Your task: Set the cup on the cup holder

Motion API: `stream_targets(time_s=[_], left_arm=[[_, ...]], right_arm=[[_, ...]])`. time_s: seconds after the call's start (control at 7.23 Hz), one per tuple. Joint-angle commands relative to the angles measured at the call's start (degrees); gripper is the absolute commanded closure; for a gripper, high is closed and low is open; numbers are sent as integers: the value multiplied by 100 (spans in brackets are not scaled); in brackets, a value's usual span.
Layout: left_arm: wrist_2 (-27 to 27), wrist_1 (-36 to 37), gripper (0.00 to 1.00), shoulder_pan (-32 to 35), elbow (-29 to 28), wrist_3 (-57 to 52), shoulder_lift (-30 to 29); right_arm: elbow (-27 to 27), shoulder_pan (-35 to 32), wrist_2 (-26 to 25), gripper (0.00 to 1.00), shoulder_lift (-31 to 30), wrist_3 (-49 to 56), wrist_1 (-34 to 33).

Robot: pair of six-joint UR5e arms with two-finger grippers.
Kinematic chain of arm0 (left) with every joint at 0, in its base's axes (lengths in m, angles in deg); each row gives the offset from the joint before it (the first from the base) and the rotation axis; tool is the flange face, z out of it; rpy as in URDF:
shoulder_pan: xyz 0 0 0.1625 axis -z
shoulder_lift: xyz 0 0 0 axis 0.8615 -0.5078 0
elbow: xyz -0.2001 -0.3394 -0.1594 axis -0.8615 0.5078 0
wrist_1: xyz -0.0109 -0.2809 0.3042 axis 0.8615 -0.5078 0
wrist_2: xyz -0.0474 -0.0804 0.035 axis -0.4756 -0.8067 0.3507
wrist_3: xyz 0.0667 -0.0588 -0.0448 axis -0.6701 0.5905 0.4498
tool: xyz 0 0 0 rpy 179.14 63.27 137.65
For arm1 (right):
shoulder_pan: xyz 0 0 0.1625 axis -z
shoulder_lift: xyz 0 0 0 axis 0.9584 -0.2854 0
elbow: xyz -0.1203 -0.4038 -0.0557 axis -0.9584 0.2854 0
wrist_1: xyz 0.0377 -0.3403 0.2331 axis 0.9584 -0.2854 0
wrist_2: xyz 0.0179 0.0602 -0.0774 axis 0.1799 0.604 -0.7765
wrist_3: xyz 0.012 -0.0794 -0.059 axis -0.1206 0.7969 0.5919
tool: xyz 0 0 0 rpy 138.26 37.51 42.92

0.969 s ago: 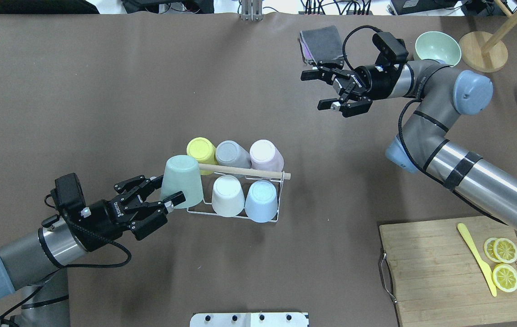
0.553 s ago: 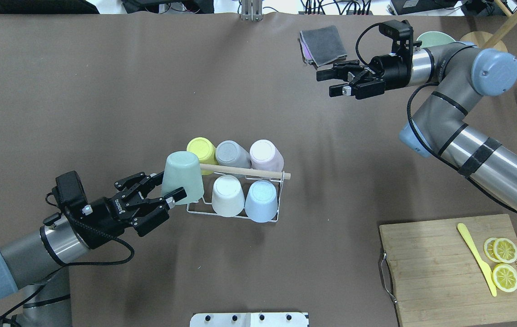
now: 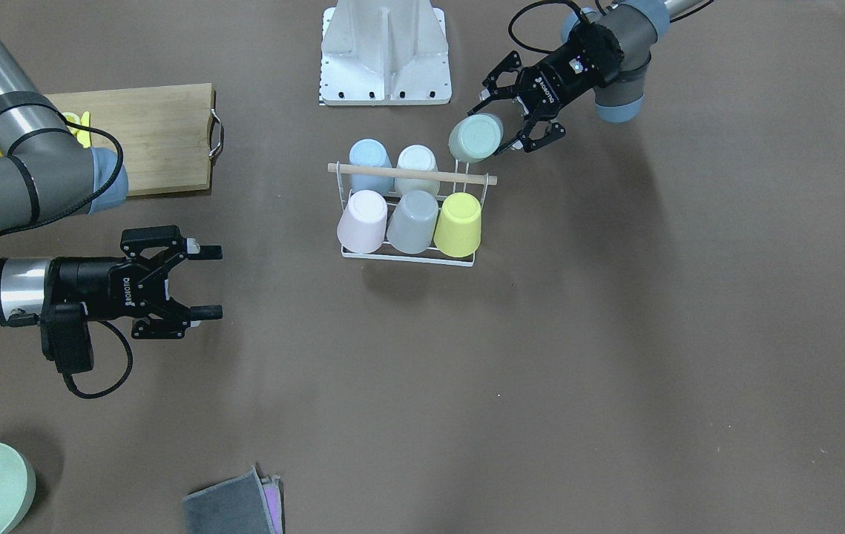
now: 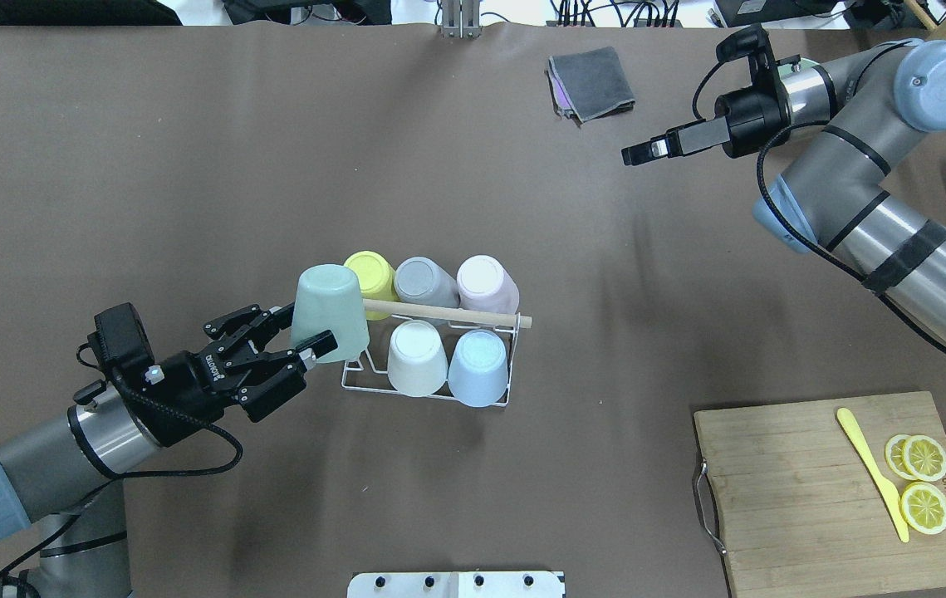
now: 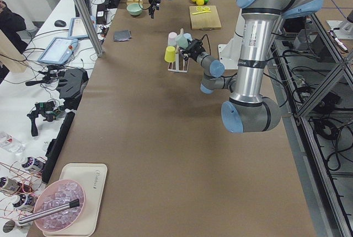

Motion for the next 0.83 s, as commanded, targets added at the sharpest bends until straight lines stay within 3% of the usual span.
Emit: stream_targets(time_s=[0.0,0.28,0.42,0.69], left_arm=[[12,60,100,-5,-11,0,-7],[12,139,100,-5,-124,-9,-103],[12,148,100,-14,-195,-18,-139],[3,140,100,21,-187,-27,-113]], right_arm=[[-23,-138,-848,1,127,-2088,-784],[-75,-148,-1437,2,154,-4217,-1119],[-163,-139,-2032,1,145,-4940,-1111],[-163,-156,-3427,1,154,-5262,-1111]])
